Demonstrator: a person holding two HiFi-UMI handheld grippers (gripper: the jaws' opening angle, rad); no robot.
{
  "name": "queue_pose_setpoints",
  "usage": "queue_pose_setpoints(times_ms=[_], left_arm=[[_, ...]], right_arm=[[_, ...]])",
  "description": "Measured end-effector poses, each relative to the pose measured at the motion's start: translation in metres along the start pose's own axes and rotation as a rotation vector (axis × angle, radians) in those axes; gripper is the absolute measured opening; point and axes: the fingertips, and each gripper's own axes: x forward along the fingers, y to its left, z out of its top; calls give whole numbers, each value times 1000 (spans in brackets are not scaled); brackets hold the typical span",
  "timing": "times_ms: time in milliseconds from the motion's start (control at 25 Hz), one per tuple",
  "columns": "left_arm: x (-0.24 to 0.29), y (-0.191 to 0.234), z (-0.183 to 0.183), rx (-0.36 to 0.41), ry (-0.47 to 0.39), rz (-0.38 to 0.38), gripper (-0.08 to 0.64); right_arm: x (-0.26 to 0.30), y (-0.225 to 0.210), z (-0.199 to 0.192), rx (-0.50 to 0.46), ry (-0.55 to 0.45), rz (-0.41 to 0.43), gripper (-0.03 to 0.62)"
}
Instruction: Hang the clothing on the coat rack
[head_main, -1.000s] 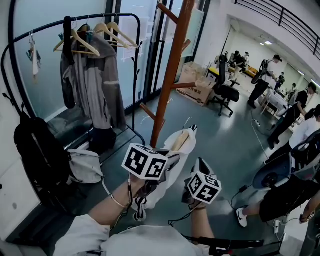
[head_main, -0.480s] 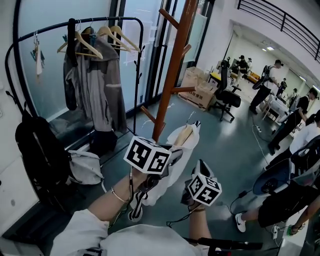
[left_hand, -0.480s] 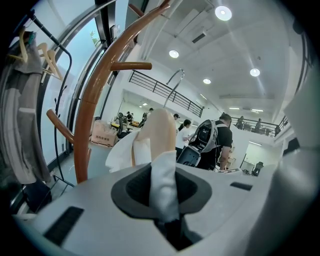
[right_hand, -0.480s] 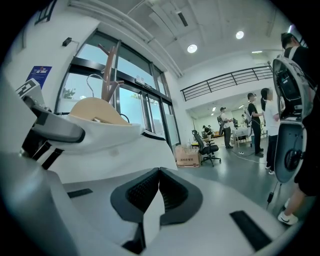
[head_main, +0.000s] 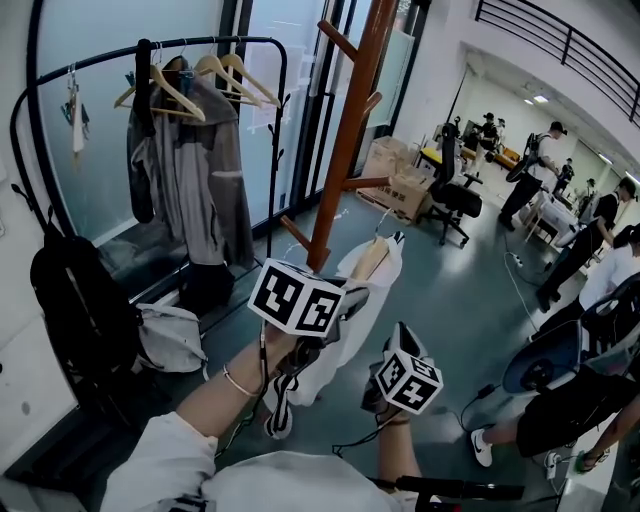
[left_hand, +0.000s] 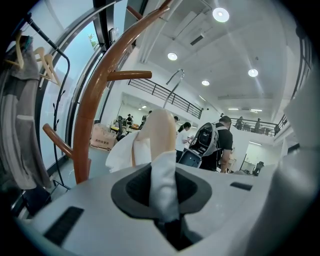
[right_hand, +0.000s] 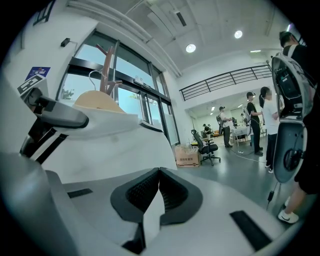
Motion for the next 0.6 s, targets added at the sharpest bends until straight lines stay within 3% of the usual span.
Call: queue_pose_setpoints(times_ms=[600], left_arm=[[0,9,28,9,-9,-2,67]], right_arm=[[8,-9,2,25,3,-11,23]])
